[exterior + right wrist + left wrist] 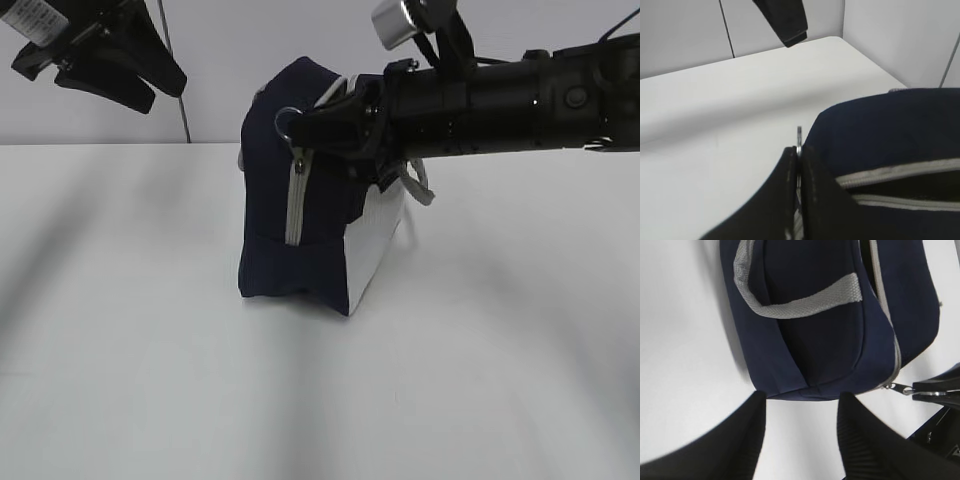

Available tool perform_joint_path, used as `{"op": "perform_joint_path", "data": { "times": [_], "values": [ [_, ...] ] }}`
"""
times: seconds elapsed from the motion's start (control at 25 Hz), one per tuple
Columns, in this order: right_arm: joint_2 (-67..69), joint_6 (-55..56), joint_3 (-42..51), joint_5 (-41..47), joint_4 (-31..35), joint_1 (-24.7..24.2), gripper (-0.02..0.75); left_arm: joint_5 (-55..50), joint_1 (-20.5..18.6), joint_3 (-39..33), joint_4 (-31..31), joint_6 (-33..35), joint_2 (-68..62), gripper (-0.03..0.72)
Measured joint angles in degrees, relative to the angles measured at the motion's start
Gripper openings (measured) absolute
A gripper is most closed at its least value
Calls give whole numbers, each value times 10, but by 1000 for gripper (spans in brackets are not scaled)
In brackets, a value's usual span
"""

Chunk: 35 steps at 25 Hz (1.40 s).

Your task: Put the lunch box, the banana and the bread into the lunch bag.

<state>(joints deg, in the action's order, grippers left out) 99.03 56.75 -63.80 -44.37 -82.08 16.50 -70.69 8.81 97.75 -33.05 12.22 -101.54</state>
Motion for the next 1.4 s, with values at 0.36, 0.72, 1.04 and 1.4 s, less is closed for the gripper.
{"op": "perform_joint_path", "data": {
  "times": [0.36, 0.72, 1.04, 1.4],
  "values": [
    [1, 70, -44, 23, -49, -4, -16, 0, 0, 0, 0, 17, 0, 340],
    [1, 96, -59, 16, -52, -39, -16, 5, 1, -37, -38, 66, 0, 340],
    [3, 136, -97, 24, -55, -39, -16, 17, 36, -39, -53, 109, 0, 340],
    [4, 221, -108, 19, -94, -39, -16, 48, 38, -42, -72, 169, 0, 340]
  ]
}}
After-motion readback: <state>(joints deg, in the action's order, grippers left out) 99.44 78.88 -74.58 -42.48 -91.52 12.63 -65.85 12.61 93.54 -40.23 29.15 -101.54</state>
